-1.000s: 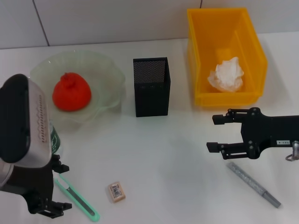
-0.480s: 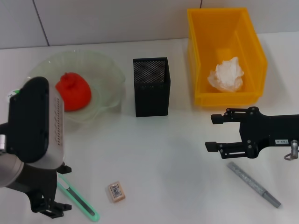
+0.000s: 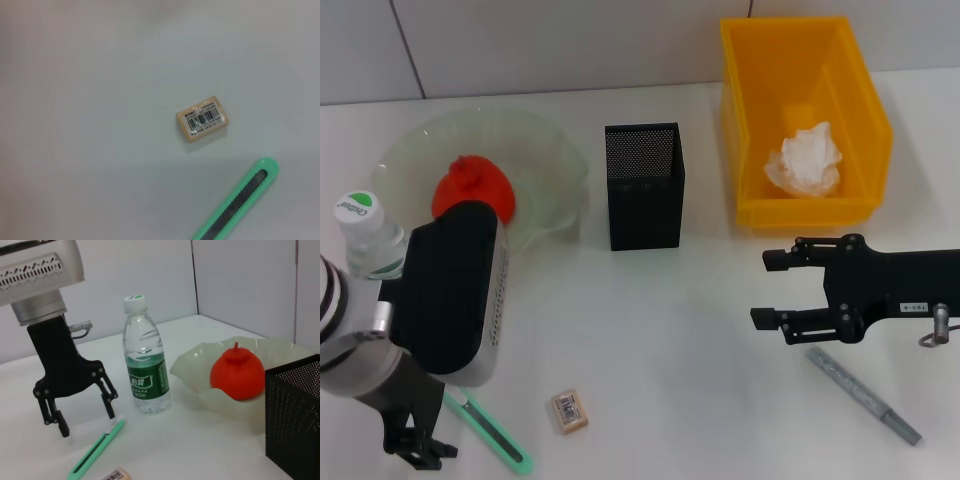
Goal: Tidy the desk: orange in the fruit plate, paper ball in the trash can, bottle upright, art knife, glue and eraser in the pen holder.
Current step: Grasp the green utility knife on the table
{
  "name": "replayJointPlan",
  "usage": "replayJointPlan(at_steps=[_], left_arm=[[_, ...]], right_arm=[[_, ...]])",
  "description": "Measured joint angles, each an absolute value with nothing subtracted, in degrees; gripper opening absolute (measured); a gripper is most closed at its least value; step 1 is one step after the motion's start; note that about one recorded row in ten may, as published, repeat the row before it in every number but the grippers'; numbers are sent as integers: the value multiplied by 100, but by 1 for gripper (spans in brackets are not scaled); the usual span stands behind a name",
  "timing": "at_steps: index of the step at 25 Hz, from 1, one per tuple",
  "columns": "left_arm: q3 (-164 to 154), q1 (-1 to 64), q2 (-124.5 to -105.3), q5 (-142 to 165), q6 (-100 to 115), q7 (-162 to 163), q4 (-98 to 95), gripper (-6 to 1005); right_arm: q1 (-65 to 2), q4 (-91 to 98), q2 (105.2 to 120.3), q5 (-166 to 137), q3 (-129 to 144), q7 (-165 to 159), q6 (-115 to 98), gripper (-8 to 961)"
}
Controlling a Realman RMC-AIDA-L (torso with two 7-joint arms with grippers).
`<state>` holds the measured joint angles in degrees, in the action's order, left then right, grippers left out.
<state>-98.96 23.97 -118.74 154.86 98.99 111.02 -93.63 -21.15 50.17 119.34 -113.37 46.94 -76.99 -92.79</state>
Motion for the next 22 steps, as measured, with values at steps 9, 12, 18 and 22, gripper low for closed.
replayJointPlan(at_steps=[9,12,18,22], left_arm=[[-9929,2624,-11883,15532,9893,10641,-9350,776],[-9962,2662,-11883,15558,9907,10516,-9345,776],[-10137,2701,-11883,15713,9873,10362,-9264,775],[-10139,2706,-11883,15723,9834,10284,-9198,775]], right_arm=[[-2118,4965,11938,-11337,4682,-7739,-9269,767],[-2118,4979,11936,-11337,4695,-7773,-9279,766],[-2110,5001,11941,-11325,4702,-7812,-9294,766],[-2082,5009,11949,-11315,4702,-7854,-9336,766]])
